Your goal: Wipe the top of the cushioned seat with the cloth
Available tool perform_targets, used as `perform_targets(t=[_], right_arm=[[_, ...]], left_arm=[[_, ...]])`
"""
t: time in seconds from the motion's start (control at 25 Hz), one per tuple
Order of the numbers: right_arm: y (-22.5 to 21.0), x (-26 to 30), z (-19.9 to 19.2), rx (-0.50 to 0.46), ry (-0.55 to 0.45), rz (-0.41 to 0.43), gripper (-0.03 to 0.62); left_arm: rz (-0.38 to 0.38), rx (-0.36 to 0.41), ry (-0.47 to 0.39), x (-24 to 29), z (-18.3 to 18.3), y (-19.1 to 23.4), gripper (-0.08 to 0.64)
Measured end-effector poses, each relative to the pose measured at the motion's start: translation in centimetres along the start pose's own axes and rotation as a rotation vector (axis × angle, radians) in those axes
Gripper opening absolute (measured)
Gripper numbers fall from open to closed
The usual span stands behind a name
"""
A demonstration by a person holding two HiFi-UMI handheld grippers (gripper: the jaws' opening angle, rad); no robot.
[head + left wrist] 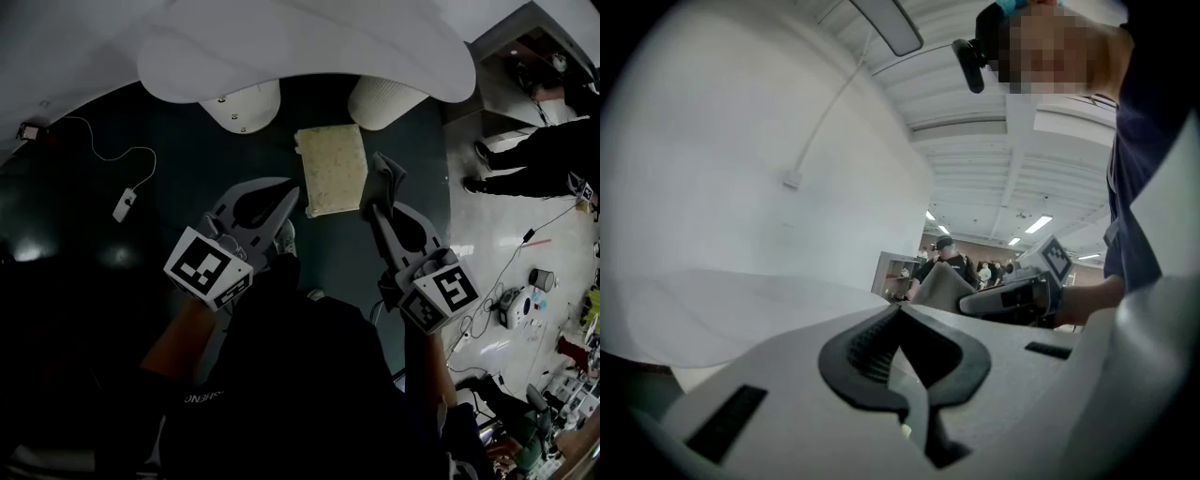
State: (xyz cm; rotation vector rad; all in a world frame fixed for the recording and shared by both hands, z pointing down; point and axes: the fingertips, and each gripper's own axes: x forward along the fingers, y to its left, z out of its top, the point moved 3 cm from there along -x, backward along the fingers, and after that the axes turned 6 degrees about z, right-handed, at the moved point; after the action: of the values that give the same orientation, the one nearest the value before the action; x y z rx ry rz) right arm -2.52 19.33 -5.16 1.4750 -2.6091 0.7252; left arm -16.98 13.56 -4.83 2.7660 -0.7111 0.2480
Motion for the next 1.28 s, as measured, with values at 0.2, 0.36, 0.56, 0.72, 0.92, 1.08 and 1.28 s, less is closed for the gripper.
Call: perform_targets(t=[0.2, 0.36, 0.56, 0.72, 0.92, 1.08, 1.28], right_arm=[[-2.4, 4.7, 0.7, 0.017, 0.035, -0.022, 0.032], [-3.5, 7.4, 1.7, 0.017, 0.050, -0.029, 0.032], [-3.7, 10.5, 1.0, -0.013, 0.097, -0.016, 0.032], [-5.4, 12.3, 0.5, -0.025, 0.139, -0.005, 0.032], [-9.1, 14.0, -0.6, -0.040, 0.184, 0.028, 0.032], [-11.5, 15.6, -2.2, -0.061, 0.218, 0.075, 0.032], [-15.4, 18.0, -5.0, -0.059, 0.276, 0.129, 0.032]], left_arm=[[-0.010, -0.010, 0.011, 2.1, 0.6, 4.8, 0.008], [-0.009, -0.021, 0.015, 3.4, 0.8, 7.7, 0.008], [0.006, -0.044, 0.023, 3.5, -0.4, 10.6, 0.008], [0.022, -0.065, 0.041, 5.0, -1.4, 12.1, 0.008], [0.065, -0.104, 0.070, 7.9, -3.5, 13.2, 0.008], [0.111, -0.122, 0.091, 9.7, -5.6, 13.9, 0.008], [0.186, -0.156, 0.128, 12.7, -9.1, 15.3, 0.008]])
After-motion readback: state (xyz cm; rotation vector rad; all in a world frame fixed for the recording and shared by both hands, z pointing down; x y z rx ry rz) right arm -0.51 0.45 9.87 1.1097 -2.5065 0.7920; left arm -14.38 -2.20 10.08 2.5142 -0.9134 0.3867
